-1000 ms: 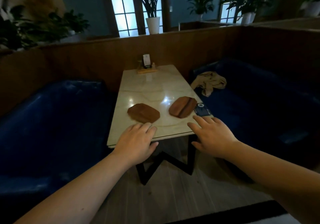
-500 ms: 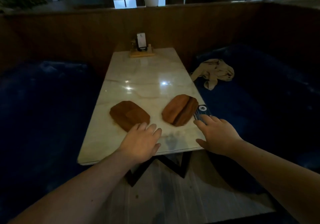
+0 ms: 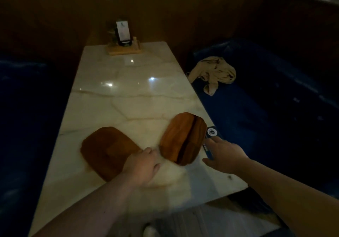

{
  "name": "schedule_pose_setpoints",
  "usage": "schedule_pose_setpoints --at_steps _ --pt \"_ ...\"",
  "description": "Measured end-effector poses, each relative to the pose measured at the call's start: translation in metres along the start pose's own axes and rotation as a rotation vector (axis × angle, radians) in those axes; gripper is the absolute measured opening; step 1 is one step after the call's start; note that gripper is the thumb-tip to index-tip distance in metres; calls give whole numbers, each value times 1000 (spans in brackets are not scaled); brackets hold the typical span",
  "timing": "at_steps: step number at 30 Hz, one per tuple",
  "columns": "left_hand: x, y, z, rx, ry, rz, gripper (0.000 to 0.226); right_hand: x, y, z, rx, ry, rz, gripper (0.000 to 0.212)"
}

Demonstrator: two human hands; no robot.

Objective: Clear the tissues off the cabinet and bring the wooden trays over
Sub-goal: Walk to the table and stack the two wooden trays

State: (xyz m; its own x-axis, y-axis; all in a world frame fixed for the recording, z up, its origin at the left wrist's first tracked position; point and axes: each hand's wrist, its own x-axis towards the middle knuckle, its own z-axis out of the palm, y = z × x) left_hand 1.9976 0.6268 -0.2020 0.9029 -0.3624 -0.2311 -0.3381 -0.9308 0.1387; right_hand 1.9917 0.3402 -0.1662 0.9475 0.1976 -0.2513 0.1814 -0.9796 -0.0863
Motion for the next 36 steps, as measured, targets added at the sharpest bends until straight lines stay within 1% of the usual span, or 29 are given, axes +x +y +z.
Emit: schedule_pose_setpoints --at_steps 4,8,14,16,19,21,23,25,27,29,31,34,36 --pt "41 -19 11 -147 -43 -94 42 39 20 3 141 -38 106 54" --pt "75 -34 22 -340 -47 -241 49 80 37 10 273 -99 186 50" --pt "101 -27 42 -553 -93 -327 34 144 73 26 533 -144 363 43" --pt "104 -17 50 -635 -83 -344 30 162 85 34 616 -145 424 49" --pt "111 -2 63 -638 -125 -371 43 190 99 41 679 -187 505 63" --pt "117 4 67 -705 -137 -473 38 208 108 47 663 -231 477 69" --pt "121 5 67 -836 -143 -643 27 225 113 51 681 -227 412 71" --pt "125 6 69 -972 -141 -806 17 242 114 51 665 -211 360 69" --pt "126 10 70 -1124 -123 -952 13 257 112 50 639 -229 319 63" --pt "125 15 72 -1215 -107 -1015 20 267 109 48 603 -304 240 51" --pt "124 19 70 -1246 -79 -1030 22 273 110 47 587 -356 178 42" --pt "122 10 60 -1262 16 -1079 22 274 112 47 721 -347 208 30" --pt "122 -5 49 -1241 108 -1108 19 272 109 45 836 -324 255 28"
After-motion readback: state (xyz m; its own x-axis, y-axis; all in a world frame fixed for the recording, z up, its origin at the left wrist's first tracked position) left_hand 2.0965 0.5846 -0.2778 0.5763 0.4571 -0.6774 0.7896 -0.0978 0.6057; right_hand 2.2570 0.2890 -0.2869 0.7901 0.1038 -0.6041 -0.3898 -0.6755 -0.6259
